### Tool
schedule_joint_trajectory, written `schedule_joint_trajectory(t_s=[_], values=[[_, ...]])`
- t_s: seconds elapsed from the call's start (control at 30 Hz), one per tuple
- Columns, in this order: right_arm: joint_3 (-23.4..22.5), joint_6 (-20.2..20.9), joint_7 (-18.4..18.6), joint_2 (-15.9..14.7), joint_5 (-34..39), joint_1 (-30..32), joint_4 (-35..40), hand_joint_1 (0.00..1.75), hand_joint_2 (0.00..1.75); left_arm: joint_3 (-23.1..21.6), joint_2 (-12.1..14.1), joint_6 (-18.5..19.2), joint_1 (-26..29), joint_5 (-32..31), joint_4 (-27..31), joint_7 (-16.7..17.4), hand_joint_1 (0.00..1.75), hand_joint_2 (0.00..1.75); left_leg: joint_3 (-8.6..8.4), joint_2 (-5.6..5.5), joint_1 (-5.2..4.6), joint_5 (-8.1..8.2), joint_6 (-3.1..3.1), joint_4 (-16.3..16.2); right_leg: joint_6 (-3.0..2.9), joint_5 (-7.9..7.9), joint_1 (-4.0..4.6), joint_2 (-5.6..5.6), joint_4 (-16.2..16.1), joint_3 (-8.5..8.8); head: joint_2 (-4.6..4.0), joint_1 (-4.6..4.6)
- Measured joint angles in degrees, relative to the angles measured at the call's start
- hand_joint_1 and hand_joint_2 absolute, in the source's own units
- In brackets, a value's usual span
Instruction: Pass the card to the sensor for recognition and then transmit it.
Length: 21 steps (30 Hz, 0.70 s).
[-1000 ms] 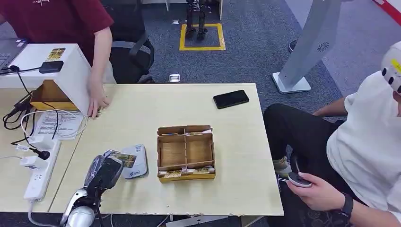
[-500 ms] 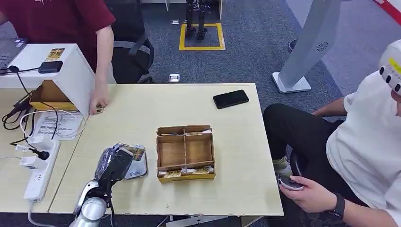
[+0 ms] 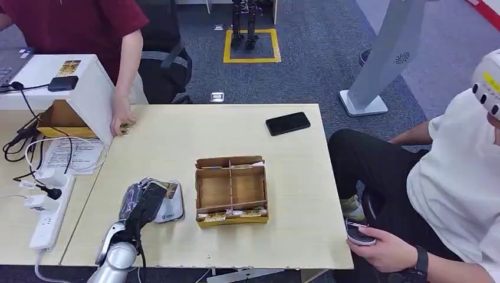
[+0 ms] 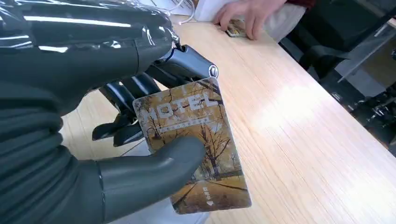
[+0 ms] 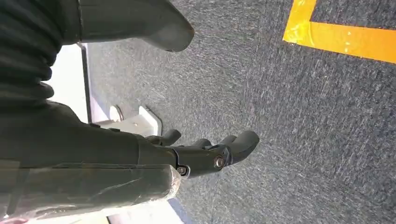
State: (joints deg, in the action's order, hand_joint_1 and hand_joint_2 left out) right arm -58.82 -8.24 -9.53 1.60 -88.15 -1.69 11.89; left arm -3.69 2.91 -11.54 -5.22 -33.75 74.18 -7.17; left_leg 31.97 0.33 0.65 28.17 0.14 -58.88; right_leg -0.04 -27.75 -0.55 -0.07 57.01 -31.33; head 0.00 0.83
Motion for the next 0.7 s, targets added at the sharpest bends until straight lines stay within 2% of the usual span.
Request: schedule_joint_trajectory(t_s=[0.57,0.7], values=[[0.0,-0.3,-0.7,0.0,-0.7,0.0,0.0,0.00,1.75,2.2,0.1,-1.2,-1.1,-1.8,-3.5,0.4,1.75,1.75,0.00,0.00,0.00,0.00,0.00,0.0,0.00,0.00,0.00,0.00,0.0,0.01,0.00,0.00],[0.0,-0.3,-0.6,0.0,-0.7,0.0,0.0,0.00,1.75,2.3,0.2,-2.5,-1.5,-4.6,-4.1,1.4,1.75,1.75,-0.01,0.00,0.00,0.00,0.00,0.0,0.00,0.00,0.00,0.00,0.0,0.01,0.00,0.00]])
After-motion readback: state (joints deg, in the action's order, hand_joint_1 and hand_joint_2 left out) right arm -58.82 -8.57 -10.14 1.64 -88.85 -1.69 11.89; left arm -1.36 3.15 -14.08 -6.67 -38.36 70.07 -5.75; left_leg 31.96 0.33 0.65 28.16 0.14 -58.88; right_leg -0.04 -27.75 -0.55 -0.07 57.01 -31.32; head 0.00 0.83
